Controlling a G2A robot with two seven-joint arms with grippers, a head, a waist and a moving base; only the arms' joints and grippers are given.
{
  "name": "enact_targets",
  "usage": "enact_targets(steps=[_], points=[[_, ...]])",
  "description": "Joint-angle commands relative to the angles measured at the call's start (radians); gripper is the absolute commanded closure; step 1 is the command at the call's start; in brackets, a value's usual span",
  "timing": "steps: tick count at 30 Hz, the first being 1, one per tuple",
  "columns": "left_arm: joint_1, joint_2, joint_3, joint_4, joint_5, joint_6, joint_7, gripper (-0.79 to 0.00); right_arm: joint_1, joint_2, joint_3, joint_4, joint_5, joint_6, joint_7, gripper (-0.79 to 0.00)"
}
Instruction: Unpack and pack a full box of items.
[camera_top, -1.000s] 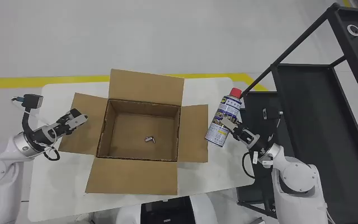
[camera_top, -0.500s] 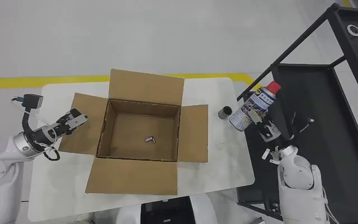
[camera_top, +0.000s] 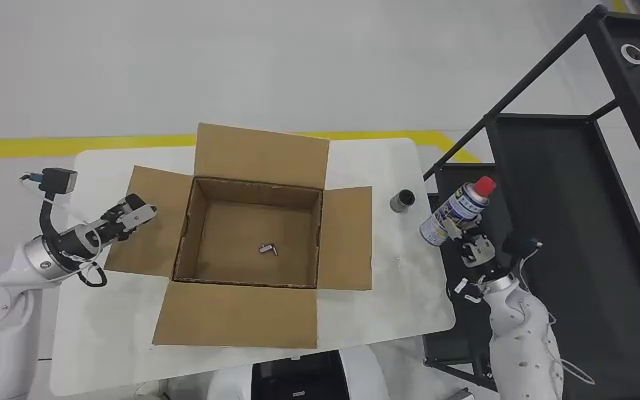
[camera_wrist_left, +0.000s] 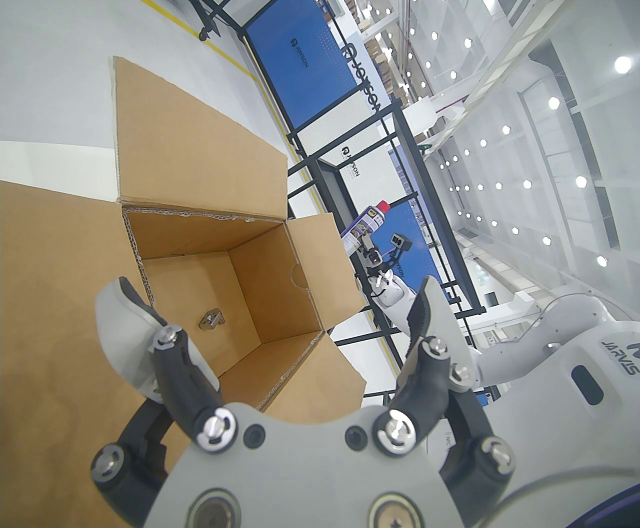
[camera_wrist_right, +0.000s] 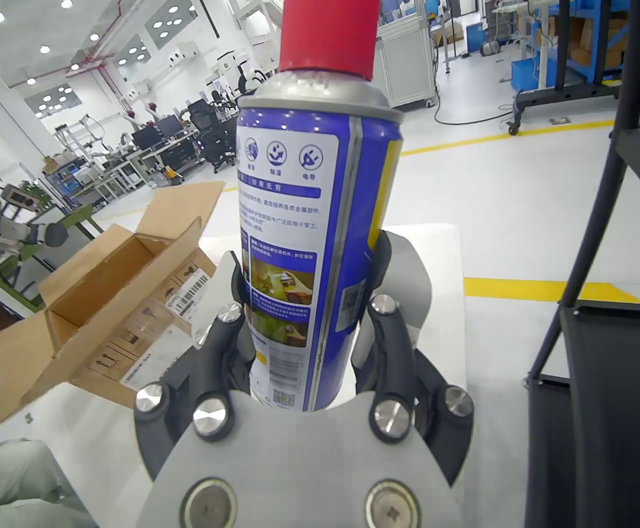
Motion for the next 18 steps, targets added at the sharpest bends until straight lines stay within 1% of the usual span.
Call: enact_targets(steps=[1, 13, 15, 17, 18], points=[[0.000, 0.000, 0.000, 0.000, 0.000, 0.000, 0.000, -0.785, 0.003, 0.001, -0.005, 0.020, -0.071, 0.010, -0.080, 0.000], [0.000, 0.000, 0.000, 0.000, 0.000, 0.000, 0.000, -0.785, 0.003, 0.001, -0.005, 0.020, -0.071, 0.010, -0.080, 0.000], [0.000, 0.000, 0.000, 0.000, 0.000, 0.000, 0.000, -0.785, 0.005, 0.003, -0.009, 0.001, -0.096, 0.059, -0.066, 0.000], [0.000, 0.000, 0.000, 0.000, 0.000, 0.000, 0.000, -0.785, 0.008, 0.003, -0.027, 0.008, -0.122, 0.081, -0.099, 0.000], [0.000, 0.000, 0.000, 0.000, 0.000, 0.000, 0.000, -0.785, 0.014, 0.006, -0.031, 0.014, -0.175, 0.125, -0.121, 0.000]])
